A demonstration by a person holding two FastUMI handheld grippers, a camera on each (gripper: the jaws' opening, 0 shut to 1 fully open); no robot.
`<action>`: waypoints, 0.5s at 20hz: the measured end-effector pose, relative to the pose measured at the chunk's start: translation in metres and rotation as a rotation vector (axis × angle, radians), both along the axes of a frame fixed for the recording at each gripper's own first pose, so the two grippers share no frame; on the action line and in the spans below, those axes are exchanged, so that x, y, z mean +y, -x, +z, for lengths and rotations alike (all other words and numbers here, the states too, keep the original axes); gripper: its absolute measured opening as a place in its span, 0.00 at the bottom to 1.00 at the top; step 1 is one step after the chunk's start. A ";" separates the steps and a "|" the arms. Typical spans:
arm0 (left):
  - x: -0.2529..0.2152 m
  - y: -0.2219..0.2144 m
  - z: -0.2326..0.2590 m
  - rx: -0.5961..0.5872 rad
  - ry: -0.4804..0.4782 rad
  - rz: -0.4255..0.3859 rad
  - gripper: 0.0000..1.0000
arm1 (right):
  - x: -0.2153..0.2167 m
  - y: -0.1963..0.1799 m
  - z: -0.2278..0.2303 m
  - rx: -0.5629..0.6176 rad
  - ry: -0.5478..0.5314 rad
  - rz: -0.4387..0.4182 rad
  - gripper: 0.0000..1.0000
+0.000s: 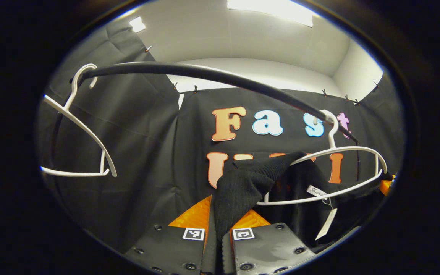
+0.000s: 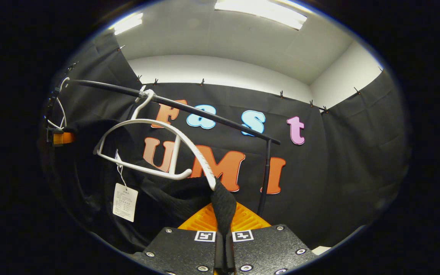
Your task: Grasp the clothes on the hanger with both hands and then place them into the laundry hamper below.
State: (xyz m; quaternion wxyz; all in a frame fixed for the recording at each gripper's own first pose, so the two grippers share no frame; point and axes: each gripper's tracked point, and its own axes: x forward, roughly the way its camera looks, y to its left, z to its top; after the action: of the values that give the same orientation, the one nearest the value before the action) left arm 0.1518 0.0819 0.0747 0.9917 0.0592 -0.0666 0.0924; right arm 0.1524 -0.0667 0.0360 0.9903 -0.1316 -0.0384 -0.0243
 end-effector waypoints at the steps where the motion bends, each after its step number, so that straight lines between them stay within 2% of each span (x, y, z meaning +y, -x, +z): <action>1: 0.007 -0.008 0.001 0.003 -0.018 0.014 0.13 | 0.005 0.004 -0.004 0.012 -0.009 0.011 0.02; 5: 0.028 -0.038 -0.010 0.044 -0.073 0.056 0.13 | 0.021 0.018 -0.019 0.031 -0.035 0.045 0.02; 10: 0.063 -0.021 -0.045 0.123 0.005 0.106 0.13 | 0.043 0.027 -0.039 0.068 -0.079 0.087 0.02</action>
State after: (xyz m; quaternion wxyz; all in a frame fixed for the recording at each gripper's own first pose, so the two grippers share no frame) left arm 0.1727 0.1446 0.0297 0.9878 0.0658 -0.0018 0.1411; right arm 0.1259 -0.0240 -0.0033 0.9955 -0.0914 -0.0096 0.0219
